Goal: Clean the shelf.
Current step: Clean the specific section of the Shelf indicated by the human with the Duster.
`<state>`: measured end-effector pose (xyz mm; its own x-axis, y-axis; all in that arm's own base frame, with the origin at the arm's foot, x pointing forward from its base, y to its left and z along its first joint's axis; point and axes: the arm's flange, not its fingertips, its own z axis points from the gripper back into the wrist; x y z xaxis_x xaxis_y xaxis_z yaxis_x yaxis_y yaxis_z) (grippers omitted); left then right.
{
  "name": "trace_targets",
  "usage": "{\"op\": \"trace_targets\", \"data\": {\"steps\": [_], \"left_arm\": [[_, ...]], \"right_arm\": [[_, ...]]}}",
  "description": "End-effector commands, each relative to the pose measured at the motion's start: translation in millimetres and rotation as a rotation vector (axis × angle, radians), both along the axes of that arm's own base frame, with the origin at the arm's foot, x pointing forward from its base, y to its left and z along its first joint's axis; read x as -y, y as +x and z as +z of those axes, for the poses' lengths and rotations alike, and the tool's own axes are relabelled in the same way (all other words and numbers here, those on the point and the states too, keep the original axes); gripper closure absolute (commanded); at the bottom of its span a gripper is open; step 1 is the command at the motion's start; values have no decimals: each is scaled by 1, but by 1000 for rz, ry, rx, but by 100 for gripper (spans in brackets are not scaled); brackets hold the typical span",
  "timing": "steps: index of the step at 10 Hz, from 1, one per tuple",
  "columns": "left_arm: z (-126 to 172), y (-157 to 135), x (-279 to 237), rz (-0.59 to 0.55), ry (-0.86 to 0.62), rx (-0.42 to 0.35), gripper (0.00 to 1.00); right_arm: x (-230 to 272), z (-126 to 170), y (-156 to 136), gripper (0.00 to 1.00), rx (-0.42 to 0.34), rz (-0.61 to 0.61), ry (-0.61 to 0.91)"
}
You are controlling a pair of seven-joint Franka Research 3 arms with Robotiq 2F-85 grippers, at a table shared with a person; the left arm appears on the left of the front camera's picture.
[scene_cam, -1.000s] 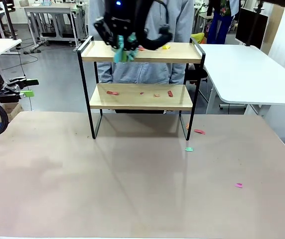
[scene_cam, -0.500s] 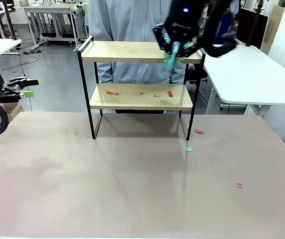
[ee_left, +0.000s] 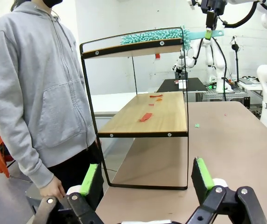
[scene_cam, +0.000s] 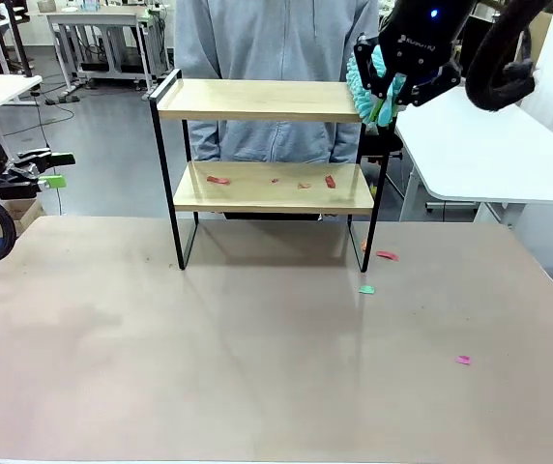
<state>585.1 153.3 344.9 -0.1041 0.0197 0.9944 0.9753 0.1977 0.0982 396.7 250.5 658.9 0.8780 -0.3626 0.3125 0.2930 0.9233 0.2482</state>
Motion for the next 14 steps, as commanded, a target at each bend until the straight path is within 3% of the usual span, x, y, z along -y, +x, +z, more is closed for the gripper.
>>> {"op": "trace_targets", "data": {"steps": [1,5,10,14], "left_arm": [[3,-1,1,3,3,11,0],[3,-1,1,3,3,11,0],[3,-1,1,3,3,11,0],[3,-1,1,3,3,11,0]], "right_arm": [[0,-12,14,87,-65,-37,-25],[4,-9,6,87,-26,2,-4],[60,41,-26,87,110,51,79],[87,68,-49,87,135,245,145]]}}
